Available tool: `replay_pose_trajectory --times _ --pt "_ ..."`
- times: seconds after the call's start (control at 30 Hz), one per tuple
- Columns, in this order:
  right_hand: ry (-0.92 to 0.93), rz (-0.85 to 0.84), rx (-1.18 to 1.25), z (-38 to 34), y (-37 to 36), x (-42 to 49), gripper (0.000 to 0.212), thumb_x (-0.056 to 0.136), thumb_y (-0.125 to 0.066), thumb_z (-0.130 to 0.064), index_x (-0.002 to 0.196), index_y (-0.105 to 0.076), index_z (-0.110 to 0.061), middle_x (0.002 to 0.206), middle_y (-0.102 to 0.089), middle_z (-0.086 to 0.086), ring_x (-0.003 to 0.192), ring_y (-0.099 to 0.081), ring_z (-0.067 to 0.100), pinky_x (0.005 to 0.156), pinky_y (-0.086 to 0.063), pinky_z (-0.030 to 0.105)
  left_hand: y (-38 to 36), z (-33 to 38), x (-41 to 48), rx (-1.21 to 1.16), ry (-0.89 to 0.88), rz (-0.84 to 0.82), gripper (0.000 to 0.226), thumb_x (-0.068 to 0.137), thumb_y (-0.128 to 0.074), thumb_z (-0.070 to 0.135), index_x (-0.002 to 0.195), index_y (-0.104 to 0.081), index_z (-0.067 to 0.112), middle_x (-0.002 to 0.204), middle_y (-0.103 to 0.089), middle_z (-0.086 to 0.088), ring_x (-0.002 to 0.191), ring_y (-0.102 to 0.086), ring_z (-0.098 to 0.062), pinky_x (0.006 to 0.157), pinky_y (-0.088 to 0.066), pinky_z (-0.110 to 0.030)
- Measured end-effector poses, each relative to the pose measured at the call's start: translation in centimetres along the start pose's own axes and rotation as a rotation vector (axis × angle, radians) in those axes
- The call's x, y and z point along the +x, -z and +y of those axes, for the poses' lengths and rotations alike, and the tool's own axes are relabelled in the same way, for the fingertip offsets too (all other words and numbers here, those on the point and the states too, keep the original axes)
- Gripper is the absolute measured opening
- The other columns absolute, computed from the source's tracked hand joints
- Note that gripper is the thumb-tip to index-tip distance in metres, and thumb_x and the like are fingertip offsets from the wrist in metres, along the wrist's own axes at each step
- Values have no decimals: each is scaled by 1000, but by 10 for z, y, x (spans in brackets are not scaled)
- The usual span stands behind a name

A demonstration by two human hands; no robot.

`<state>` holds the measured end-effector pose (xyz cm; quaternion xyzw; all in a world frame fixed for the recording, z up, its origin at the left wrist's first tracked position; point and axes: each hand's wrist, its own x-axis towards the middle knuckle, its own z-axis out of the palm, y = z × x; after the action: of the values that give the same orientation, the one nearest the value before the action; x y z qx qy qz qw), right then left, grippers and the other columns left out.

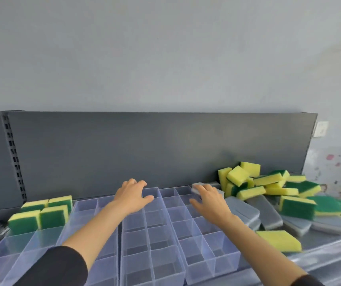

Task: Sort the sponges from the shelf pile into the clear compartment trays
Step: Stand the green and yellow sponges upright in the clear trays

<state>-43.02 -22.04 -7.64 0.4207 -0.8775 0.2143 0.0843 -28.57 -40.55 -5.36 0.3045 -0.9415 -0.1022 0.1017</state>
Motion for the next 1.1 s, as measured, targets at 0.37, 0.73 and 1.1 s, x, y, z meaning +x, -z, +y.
replay_pose_trajectory --times 0.37,0.73,1.1 --pt "-100 -3 -62 136 61 -48 54 93 -45 -40 141 -33 -18 139 -42 6 130 -37 25 103 -38 37 -42 153 4 -42 -114 -21 53 90 -48 47 135 -40 21 134 -41 -6 126 -35 -26 95 -40 -35" --pt "-236 58 -40 237 102 -85 52 93 -46 -38 139 -35 -18 139 -43 7 128 -38 24 101 -39 35 -71 262 18 -21 -242 -46 52 90 -48 48 132 -43 18 134 -43 -9 125 -38 -28 98 -39 -38" --pt "-377 83 -51 309 122 -89 52 92 -49 -37 139 -36 -18 138 -44 7 127 -39 25 100 -40 34 -95 340 72 -92 -398 -20 57 89 -52 44 138 -38 16 138 -44 -7 129 -38 -26 101 -39 -39"
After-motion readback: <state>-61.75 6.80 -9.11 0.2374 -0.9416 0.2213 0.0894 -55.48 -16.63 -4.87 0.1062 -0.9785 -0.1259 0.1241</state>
